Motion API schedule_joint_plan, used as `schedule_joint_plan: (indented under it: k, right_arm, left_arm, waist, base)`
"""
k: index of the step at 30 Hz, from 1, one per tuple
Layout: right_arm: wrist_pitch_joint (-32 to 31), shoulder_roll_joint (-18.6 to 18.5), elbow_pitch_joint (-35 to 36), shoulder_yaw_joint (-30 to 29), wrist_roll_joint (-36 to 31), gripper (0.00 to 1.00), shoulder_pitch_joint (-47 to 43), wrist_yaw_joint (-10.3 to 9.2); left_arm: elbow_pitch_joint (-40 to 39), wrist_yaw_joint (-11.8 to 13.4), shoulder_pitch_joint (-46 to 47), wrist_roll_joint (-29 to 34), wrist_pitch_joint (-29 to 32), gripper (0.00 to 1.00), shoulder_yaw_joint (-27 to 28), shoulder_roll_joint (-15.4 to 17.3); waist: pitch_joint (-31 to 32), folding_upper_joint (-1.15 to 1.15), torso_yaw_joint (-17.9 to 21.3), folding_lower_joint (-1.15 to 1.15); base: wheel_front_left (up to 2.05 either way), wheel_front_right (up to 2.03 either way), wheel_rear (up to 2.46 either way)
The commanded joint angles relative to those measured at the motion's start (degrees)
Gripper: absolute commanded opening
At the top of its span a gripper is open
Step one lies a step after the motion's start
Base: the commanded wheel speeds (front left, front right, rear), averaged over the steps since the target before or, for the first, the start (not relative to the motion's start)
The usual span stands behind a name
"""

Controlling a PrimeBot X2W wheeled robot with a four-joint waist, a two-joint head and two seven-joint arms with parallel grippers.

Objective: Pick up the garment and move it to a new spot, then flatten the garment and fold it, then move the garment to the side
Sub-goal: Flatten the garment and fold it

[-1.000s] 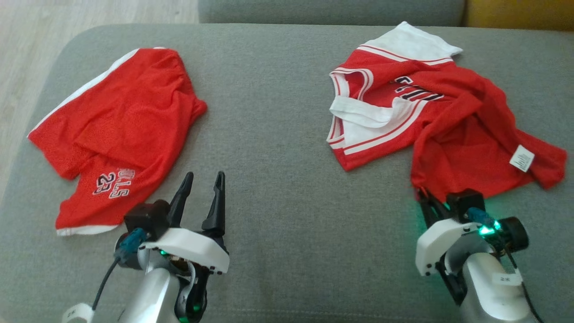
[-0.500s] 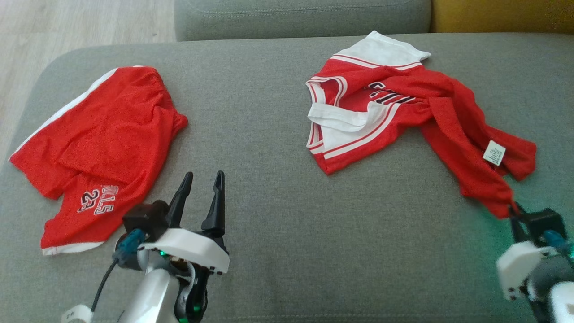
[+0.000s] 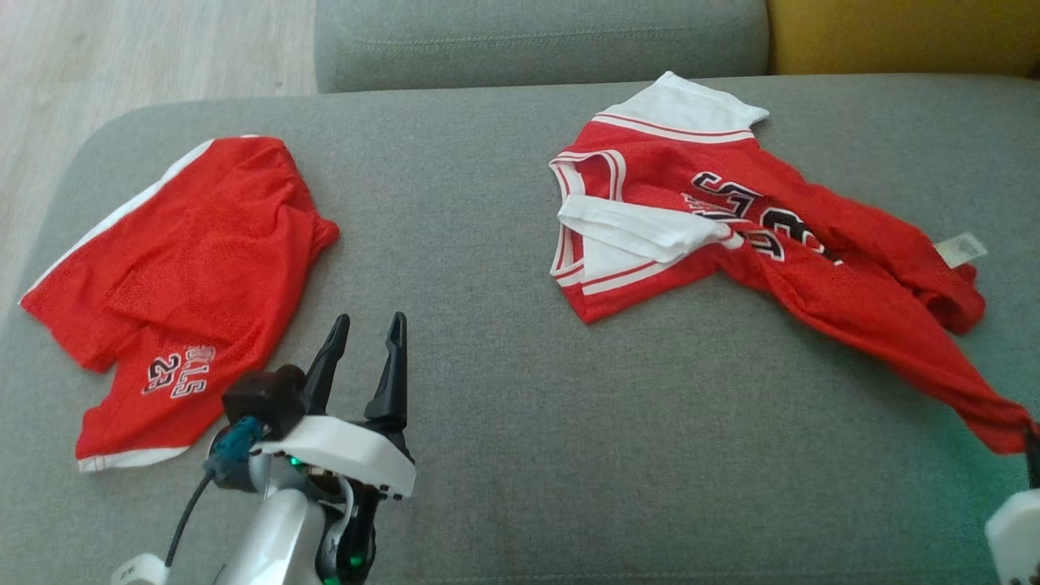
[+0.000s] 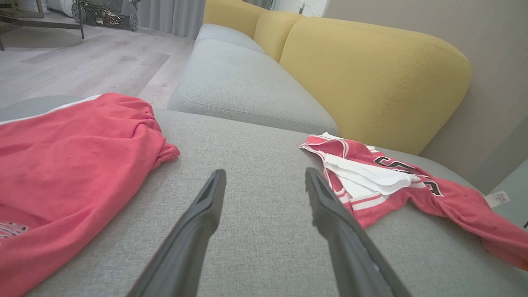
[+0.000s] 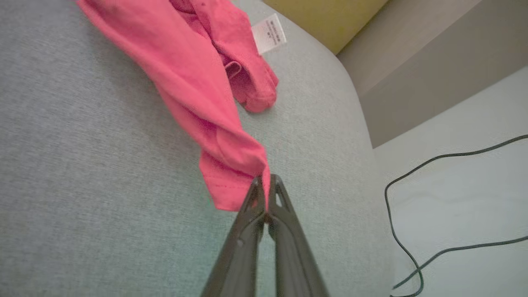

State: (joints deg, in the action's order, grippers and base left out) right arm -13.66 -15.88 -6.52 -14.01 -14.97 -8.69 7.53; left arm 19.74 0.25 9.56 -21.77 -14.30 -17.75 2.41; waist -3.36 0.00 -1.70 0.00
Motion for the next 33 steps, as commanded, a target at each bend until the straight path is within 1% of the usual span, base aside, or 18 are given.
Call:
schedule_joint_plan:
  k: [1, 2, 3, 4, 7, 11, 15, 17, 19, 22, 25, 30, 33]
  right_arm:
    - [0.1, -1.8, 2.1, 0.3, -0.8, 0.00, 0.1, -0.04]
    - [0.5, -1.3, 2.1, 0.0, -0.5, 0.00, 0.1, -0.04]
    - [1.1, -0.9, 2.3, -0.1, -0.3, 0.73, 0.2, -0.04]
    - [1.3, -0.4, 2.3, 0.1, -0.1, 1.00, 0.3, -0.04]
    - [1.7, 0.5, 2.5, 0.5, 0.3, 1.00, 0.6, -0.04]
    - [2.9, 3.1, 4.0, 0.8, 1.2, 1.00, 1.6, -0.04]
    - [4.3, 6.5, 6.6, 2.2, 3.4, 1.00, 2.5, -0.04]
    - [4.9, 8.7, 7.8, 2.2, 5.4, 1.00, 3.2, -0.04]
    - [5.9, 10.1, 8.4, 2.4, 7.2, 1.00, 4.0, -0.04]
    - [8.8, 11.2, 8.9, 4.1, 8.8, 1.00, 5.4, -0.04]
    - [11.7, 12.4, 8.8, 4.3, 12.4, 1.00, 7.3, -0.04]
    - [16.4, 12.9, 8.6, 3.9, 14.5, 1.00, 10.1, -0.04]
    - [17.8, 13.0, 7.5, 4.4, 16.3, 1.00, 11.1, -0.04]
  left_arm:
    - [-1.7, 0.1, 1.2, 0.4, -0.7, 1.00, 1.9, 0.5]
    - [-1.7, 0.0, 1.1, 0.5, -0.7, 1.00, 1.8, 0.5]
    - [-1.6, 0.0, 1.1, 0.5, -0.7, 1.00, 1.7, 0.5]
    - [-1.6, 0.1, 1.0, 0.5, -0.7, 1.00, 1.7, 0.5]
    - [-1.6, 0.1, 0.9, 0.5, -0.7, 1.00, 1.6, 0.5]
    - [-1.7, 0.2, 0.6, 0.5, -0.7, 1.00, 1.5, 0.5]
    - [-1.6, 0.1, 0.3, 0.7, -0.7, 1.00, 1.6, 0.5]
    - [-1.6, 0.2, 0.2, 0.8, -0.7, 1.00, 1.7, 0.5]
    - [-1.7, 0.2, 0.3, 0.8, -0.7, 1.00, 1.7, 0.5]
    - [-1.9, 0.3, 0.6, 0.8, -0.7, 1.00, 1.6, 0.5]
    - [-2.0, 0.2, 1.2, 0.8, -0.7, 1.00, 1.5, 0.5]
    - [-1.7, -0.3, 3.6, 0.4, -0.7, 1.00, 0.7, 0.5]
    - [-0.6, -1.0, 6.3, 0.2, -0.7, 1.00, -0.5, 0.5]
  waist:
    - [0.4, 0.00, 0.3, 0.00]
    - [0.6, 0.00, 0.4, 0.00]
    - [0.7, 0.00, 0.6, 0.00]
    - [0.8, 0.00, 0.7, 0.00]
    - [1.1, 0.00, 1.0, 0.00]
    - [1.5, 0.00, 1.5, 0.00]
    - [1.8, 0.00, 2.0, 0.00]
    - [1.9, 0.00, 2.3, 0.00]
    - [1.9, 0.00, 2.6, 0.00]
    - [1.5, 0.00, 3.0, 0.00]
    - [0.6, 0.00, 3.4, 0.00]
    - [-2.0, 0.00, 4.4, 0.00]
    - [-4.2, 0.00, 5.2, 0.00]
  base:
    - [0.00, 0.00, 0.00]
    - [0.00, 0.00, 0.00]
    - [0.00, 0.00, 0.00]
    - [0.00, 0.00, 0.00]
    - [0.00, 0.00, 0.00]
    - [0.00, 0.00, 0.00]
    - [0.00, 0.00, 0.00]
    - [0.00, 0.00, 0.00]
    - [0.00, 0.00, 0.00]
    - [0.00, 0.00, 0.00]
    - [0.00, 0.00, 0.00]
    - [0.00, 0.00, 0.00]
    - [0.00, 0.00, 0.00]
